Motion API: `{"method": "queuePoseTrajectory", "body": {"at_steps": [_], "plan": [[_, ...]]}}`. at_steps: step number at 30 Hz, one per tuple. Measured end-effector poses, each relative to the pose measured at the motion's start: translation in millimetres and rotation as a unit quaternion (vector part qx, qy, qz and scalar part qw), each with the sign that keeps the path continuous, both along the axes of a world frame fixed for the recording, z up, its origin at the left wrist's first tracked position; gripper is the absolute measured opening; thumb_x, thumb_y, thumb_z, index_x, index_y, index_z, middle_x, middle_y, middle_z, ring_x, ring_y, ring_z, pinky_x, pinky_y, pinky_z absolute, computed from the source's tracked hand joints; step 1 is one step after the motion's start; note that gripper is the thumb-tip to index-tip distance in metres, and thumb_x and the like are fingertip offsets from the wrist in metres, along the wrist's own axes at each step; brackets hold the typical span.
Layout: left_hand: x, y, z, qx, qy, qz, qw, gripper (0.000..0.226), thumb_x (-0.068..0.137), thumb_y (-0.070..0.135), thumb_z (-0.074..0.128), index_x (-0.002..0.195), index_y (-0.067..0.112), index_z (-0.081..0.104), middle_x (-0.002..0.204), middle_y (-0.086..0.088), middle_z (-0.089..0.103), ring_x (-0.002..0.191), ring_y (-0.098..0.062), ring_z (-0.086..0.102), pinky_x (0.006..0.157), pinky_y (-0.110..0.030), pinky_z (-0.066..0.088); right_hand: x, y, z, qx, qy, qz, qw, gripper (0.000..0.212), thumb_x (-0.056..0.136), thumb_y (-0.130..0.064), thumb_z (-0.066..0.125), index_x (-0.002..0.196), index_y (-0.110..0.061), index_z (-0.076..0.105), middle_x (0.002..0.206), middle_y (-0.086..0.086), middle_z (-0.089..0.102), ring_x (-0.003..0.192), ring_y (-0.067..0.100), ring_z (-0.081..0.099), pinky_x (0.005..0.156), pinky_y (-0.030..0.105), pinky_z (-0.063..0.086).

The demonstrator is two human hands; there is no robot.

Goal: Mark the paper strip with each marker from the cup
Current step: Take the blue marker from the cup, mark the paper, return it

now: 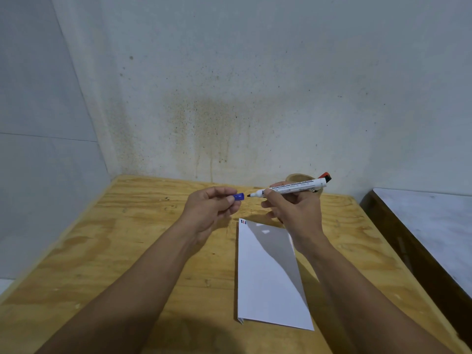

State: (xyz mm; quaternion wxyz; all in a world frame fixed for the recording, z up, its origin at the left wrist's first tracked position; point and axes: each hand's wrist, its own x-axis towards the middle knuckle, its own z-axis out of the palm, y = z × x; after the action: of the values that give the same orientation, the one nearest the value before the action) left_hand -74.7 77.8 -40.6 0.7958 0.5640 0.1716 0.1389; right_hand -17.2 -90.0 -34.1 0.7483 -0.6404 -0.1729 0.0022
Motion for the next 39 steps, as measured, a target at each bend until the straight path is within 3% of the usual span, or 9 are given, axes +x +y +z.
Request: {"method": "queuePoseTrajectory", "body": {"at_steps": [9,15,18,21,27,32,34,37,39], "plan": [[0.5,-18.8,13.4,-0.002,-0.024,-0.04,0.999,0.015,0.081,-0.011,0.059,0.088,-0.001,0.068,0.081,-0.017,0.07,0.065,-0.016,0.069,0.063,-0.021,0.058,1.4,-7.9,0.0,-0.021,-0.038,0.012,0.999,0.012,0.082,-0.009,0.077,0.089,-0.001,0.071,0.079,0.02,0.074,0.068,0.024,0.072,0.054,0.031,0.053],[-1.2,-24.0,20.5,-0.025,-0.032,-0.041,0.998,0.013,0.08,-0.013,0.06,0.088,-0.004,0.064,0.077,-0.018,0.069,0.063,-0.018,0.07,0.058,-0.021,0.058,6.7,-17.4,1.5,-0.008,-0.045,0.058,0.997,0.021,0.079,-0.006,0.08,0.093,0.007,0.069,0.062,-0.006,0.065,0.054,0.007,0.059,0.049,0.022,0.044],[-0.1,-29.4,24.5,-0.017,-0.039,-0.038,0.998,0.013,0.078,-0.013,0.061,0.086,-0.004,0.064,0.073,-0.017,0.07,0.062,-0.019,0.07,0.058,-0.022,0.058,4.5,-21.2,6.8,-0.003,-0.059,0.035,0.998,0.02,0.078,-0.003,0.079,0.092,0.008,0.071,0.074,0.004,0.072,0.066,0.01,0.068,0.058,0.022,0.052],[3.1,-38.2,25.9,-0.013,-0.058,-0.042,0.997,0.011,0.078,-0.012,0.063,0.084,-0.003,0.064,0.07,-0.017,0.07,0.062,-0.021,0.07,0.059,-0.023,0.059,5.7,-25.3,12.2,-0.021,-0.066,0.024,0.997,0.016,0.083,-0.006,0.076,0.093,0.006,0.071,0.073,0.007,0.068,0.061,0.01,0.061,0.055,0.018,0.047],[12.4,-67.8,29.9,0.14,-0.07,-0.027,0.987,0.012,0.071,0.009,0.079,0.082,0.008,0.075,0.079,-0.015,0.074,0.07,-0.018,0.068,0.062,-0.022,0.055,16.2,-35.8,28.9,-0.118,-0.083,-0.046,0.989,0.021,0.098,-0.023,0.057,0.101,-0.003,0.065,0.089,0.005,0.074,0.079,0.005,0.068,0.072,0.023,0.053],[29.2,-76.0,27.0,0.372,-0.07,0.027,0.925,0.017,0.076,0.021,0.074,0.092,0.018,0.073,0.098,0.004,0.072,0.083,-0.011,0.064,0.068,-0.026,0.051,42.6,-69.3,67.3,-0.272,-0.14,-0.129,0.943,0.033,0.103,-0.029,0.043,0.106,-0.003,0.064,0.076,0.01,0.061,0.079,0.037,0.069,0.075,0.053,0.059],[37.7,-74.7,23.8,0.464,-0.065,0.011,0.883,0.023,0.078,0.018,0.069,0.101,0.017,0.07,0.107,0.003,0.069,0.092,-0.011,0.06,0.075,-0.025,0.047,52.3,-84.8,82.0,-0.358,-0.163,-0.146,0.908,0.035,0.101,-0.029,0.048,0.103,-0.002,0.069,0.078,0.019,0.065,0.076,0.04,0.068,0.072,0.055,0.058],[48.1,-71.6,18.1,0.592,-0.061,-0.043,0.803,0.041,0.08,0.015,0.062,0.121,0.018,0.06,0.13,0.001,0.059,0.118,-0.018,0.048,0.097,-0.035,0.042,59.3,-99.8,101.0,-0.425,-0.175,-0.163,0.873,0.023,0.092,-0.03,0.065,0.098,-0.012,0.077,0.085,0.012,0.07,0.075,0.035,0.068,0.074,0.052,0.06],[51.5,-71.8,15.9,0.652,-0.075,-0.059,0.753,0.05,0.08,0.011,0.06,0.129,0.018,0.054,0.138,-0.001,0.053,0.123,-0.024,0.045,0.1,-0.041,0.04,63.1,-103.0,109.9,-0.437,-0.188,-0.178,0.861,0.017,0.085,-0.028,0.075,0.091,-0.013,0.075,0.086,0.008,0.069,0.074,0.031,0.068,0.073,0.047,0.061]]}}
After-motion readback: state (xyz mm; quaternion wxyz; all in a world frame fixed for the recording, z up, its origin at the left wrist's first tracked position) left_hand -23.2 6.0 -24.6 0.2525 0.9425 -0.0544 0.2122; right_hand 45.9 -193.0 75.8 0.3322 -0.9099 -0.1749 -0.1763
